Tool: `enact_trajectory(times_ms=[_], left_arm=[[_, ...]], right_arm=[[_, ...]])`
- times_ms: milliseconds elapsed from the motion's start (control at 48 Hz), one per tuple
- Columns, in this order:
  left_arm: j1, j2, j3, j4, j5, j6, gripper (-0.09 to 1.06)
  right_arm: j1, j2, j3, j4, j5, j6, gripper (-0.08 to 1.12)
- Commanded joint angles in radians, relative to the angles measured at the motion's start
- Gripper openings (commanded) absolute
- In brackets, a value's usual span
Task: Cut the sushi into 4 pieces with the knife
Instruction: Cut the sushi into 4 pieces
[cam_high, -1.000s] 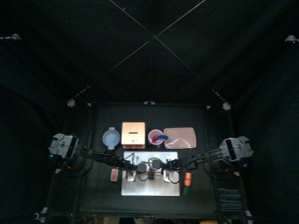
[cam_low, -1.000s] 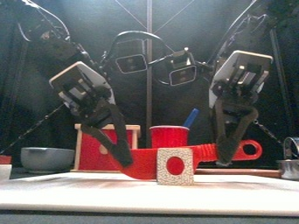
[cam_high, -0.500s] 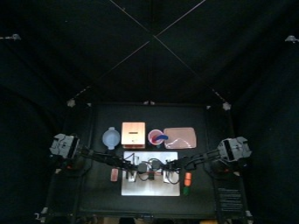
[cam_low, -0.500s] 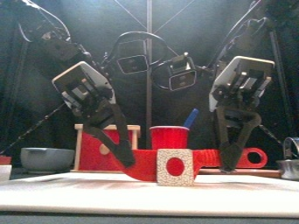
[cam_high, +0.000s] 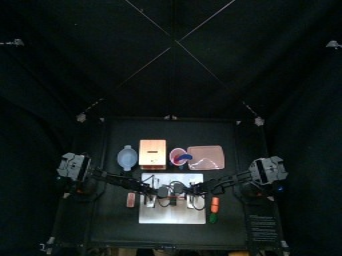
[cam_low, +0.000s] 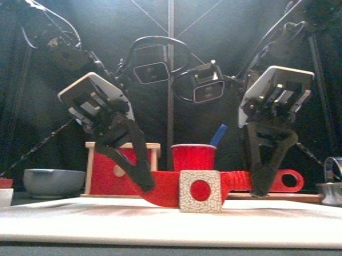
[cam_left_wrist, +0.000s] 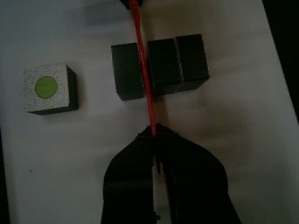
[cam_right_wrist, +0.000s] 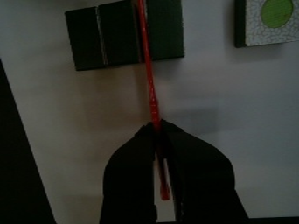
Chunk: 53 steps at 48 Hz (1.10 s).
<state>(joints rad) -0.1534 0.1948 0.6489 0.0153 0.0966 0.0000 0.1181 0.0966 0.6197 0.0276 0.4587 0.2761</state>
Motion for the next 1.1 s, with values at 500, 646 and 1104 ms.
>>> enact_trajectory(times_ms=[500,646,1104], left_arm=[[0.092,-0.006,0.002,0.06,0.003,0.006,0.35],[0.097,-0.023,-0.002,0.06,0.003,0.006,0.35],[0.037,-0.236,0.014,0.06,0.005,0.005,0.35]], right_arm=[[-0.083,-0.02,0.0,-0.054,0.0,0.003,0.32],[-0.083,-0.035,-0.005,-0.052,-0.002,0.003,0.32],[-0.026,-0.193,0.003,-0.009,0.011,0.006,0.32]])
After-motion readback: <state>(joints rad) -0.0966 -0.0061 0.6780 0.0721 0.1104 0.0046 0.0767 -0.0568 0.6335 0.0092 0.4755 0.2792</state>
